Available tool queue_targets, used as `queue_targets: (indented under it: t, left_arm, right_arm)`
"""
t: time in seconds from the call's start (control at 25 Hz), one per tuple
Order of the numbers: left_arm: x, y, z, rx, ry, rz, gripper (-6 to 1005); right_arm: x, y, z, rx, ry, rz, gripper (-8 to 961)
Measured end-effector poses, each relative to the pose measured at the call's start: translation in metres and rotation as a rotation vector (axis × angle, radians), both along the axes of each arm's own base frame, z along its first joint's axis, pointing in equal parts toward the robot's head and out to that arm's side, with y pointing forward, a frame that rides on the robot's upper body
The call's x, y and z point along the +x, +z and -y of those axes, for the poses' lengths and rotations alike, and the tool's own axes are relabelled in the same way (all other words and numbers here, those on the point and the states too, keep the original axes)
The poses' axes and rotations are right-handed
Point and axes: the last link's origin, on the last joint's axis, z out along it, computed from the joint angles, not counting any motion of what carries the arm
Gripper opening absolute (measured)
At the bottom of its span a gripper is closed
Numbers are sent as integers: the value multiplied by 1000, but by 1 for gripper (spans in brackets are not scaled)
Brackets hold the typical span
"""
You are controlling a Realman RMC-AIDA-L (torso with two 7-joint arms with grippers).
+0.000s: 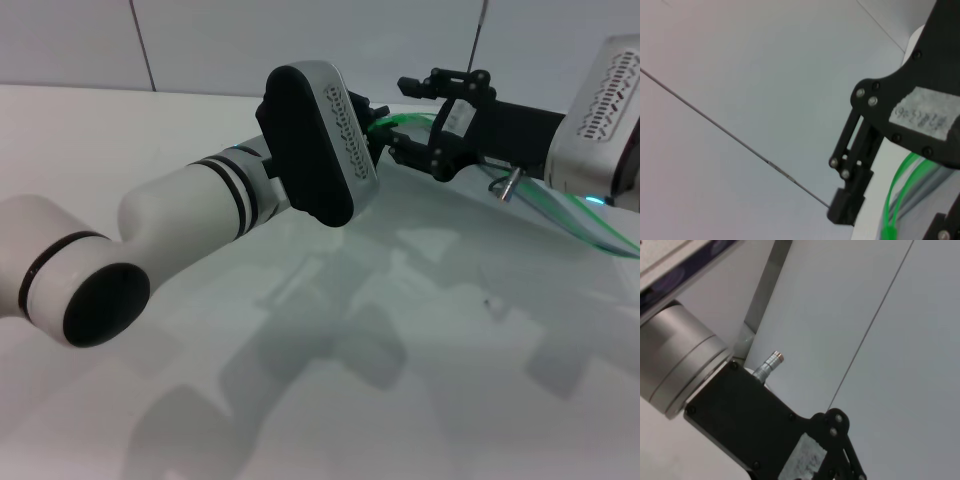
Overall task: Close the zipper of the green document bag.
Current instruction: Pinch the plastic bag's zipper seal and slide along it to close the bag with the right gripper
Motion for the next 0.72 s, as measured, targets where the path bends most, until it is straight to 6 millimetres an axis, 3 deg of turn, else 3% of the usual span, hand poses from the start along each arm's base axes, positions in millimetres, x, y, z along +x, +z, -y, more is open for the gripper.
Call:
queue_targets:
  t: [0.08, 0.2, 0.72]
  left_arm:
    - [0, 0, 0, 0, 0, 0, 53]
    - [0, 0, 0, -2, 2, -2, 53]
    - [0, -1, 0, -7, 4, -8, 53]
  right_arm:
    - [0, -1, 0, -5, 1, 4, 635]
    - [0, -2, 1, -8, 3, 7, 510]
    - [1, -2, 0, -1, -1, 13, 433]
